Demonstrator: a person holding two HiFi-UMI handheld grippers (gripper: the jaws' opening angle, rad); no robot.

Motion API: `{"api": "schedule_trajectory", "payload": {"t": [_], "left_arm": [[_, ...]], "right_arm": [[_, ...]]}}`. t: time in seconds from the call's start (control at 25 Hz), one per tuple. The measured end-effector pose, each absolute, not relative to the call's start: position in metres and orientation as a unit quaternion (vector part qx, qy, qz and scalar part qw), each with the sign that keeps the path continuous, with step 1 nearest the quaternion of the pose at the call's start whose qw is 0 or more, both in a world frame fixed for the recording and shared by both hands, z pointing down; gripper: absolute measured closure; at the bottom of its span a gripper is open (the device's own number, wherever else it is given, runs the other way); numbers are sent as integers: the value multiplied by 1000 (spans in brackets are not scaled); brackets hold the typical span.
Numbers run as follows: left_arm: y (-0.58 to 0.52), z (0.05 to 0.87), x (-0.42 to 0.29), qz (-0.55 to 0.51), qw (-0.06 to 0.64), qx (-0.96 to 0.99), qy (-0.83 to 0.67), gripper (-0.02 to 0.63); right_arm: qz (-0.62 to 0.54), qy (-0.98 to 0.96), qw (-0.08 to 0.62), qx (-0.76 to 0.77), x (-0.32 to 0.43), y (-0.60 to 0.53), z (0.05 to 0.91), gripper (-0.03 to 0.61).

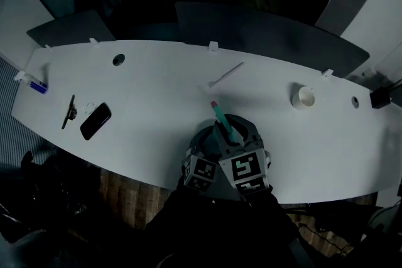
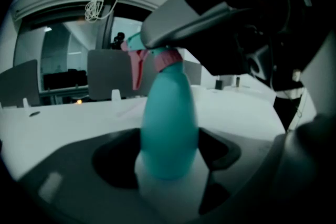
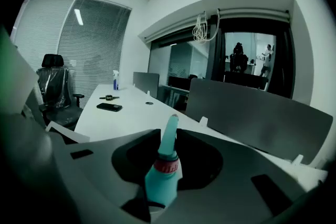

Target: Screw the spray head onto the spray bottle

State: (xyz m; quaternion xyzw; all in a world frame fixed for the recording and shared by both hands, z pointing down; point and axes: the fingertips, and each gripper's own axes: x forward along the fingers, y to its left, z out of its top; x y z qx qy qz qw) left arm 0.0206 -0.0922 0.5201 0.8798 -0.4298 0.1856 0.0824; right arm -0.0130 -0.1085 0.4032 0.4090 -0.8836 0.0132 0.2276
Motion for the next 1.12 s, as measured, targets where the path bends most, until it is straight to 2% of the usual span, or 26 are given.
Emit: {"api": "schedule_trajectory", "payload": {"t": [0.12,0.32,0.52,0.64,0.88,0.96,1.12], "left_arm": [[-92,520,20,189,79,880,-429,264],[-93,523,20,184,73,883,-427,264],[-93,521,19,181,77,883,-427,264],[-94,521,20,181,71,884,-426,264],[-92,522,20,188,77,883,-423,264],[-92,521,21,183,75,883,-426,264],[-93,519,21,165,80,886,-425,261]], "right_arm": [[6,-893,211,397,-16,-106,398,483],[19,-908,118,402,-5,-103,387,486],[27,-912,60,404,1,-98,393,486],[17,-909,71,411,2,-99,394,486],[-32,-910,153,385,-7,-97,399,486],[-38,-910,146,385,-7,-97,398,486],[-64,-911,88,398,-4,-93,394,486]]}}
